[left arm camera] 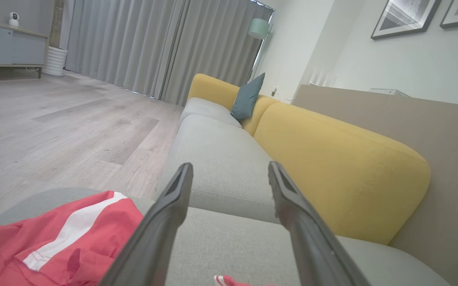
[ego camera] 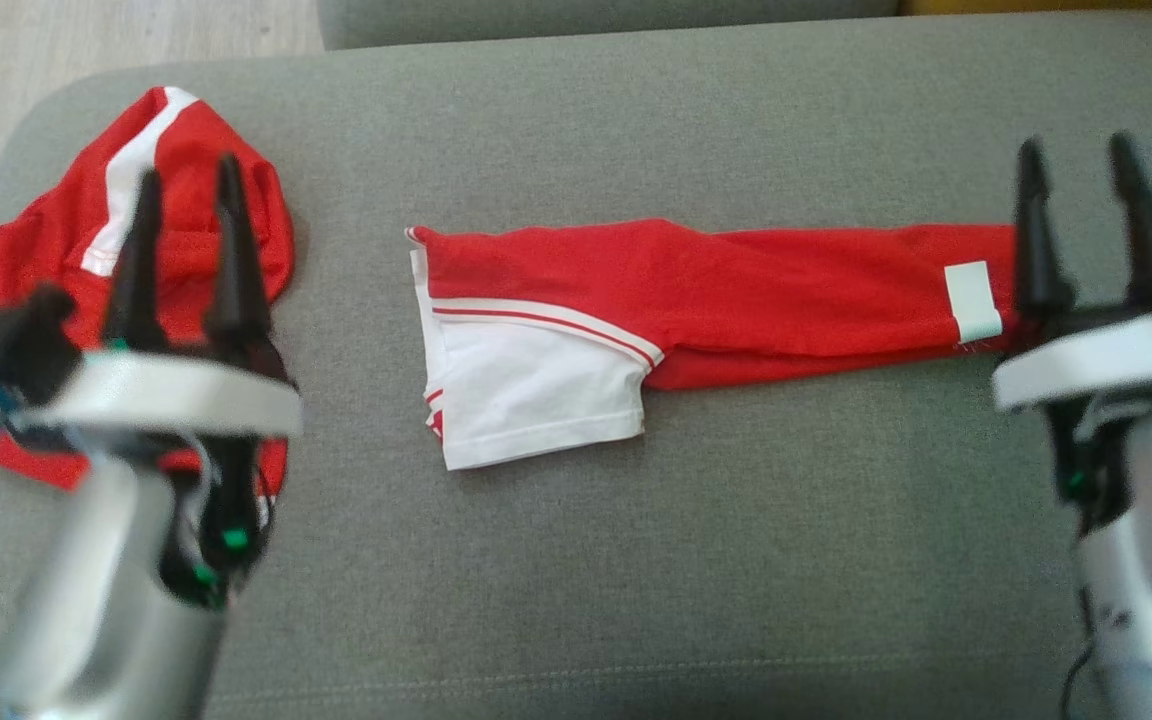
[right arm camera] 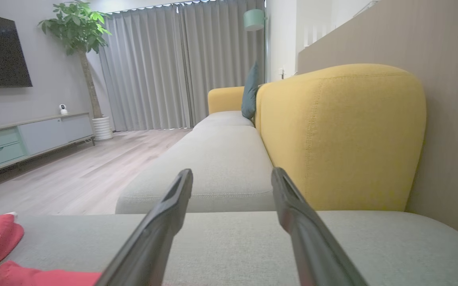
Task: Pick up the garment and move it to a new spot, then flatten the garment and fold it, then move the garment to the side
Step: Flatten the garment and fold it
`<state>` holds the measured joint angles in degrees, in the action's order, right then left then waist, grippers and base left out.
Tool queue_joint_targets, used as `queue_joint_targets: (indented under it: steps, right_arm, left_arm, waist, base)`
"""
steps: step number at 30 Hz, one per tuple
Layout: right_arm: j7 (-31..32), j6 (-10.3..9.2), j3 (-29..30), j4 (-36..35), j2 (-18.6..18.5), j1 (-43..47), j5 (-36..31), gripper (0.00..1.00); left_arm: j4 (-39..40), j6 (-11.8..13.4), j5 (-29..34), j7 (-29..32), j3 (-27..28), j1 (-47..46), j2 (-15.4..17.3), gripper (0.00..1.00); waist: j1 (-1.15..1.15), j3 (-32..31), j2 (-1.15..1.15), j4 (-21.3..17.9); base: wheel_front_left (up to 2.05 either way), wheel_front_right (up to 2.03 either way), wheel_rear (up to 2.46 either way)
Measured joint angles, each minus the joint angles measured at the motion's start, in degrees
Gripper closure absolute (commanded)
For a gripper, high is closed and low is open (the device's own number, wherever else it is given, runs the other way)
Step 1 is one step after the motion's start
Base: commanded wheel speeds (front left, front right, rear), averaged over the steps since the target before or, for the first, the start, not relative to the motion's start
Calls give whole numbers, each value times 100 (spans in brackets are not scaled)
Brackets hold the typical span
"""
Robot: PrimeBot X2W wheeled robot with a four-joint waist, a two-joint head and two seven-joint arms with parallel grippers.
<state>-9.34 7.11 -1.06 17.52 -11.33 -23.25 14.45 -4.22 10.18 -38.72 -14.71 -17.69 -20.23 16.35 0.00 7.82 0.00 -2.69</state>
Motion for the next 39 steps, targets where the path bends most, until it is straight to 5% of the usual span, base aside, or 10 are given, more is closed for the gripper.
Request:
queue_joint_targets:
  steps: [12,23,39]
  right_arm:
    - [-132,0,254,-282,661,976,-561,0]
    - [1126,0,1900,736,814,184,-811,0]
    - [1948,0,3329,1927,856,-922,-2098,0]
  left_arm:
    - [-75,-833,1475,0,760,1259,-1001,0]
    - [-256,-1374,1857,0,1131,964,-1203,0]
    - [-357,-1629,2000,0,1289,726,-1356,0]
  waist:
    - [0,-34,0,98]
    - [0,363,0,261]
    - [0,988,0,489]
  base:
    - [0,0,0]
    - [0,0,0]
    - [0,0,0]
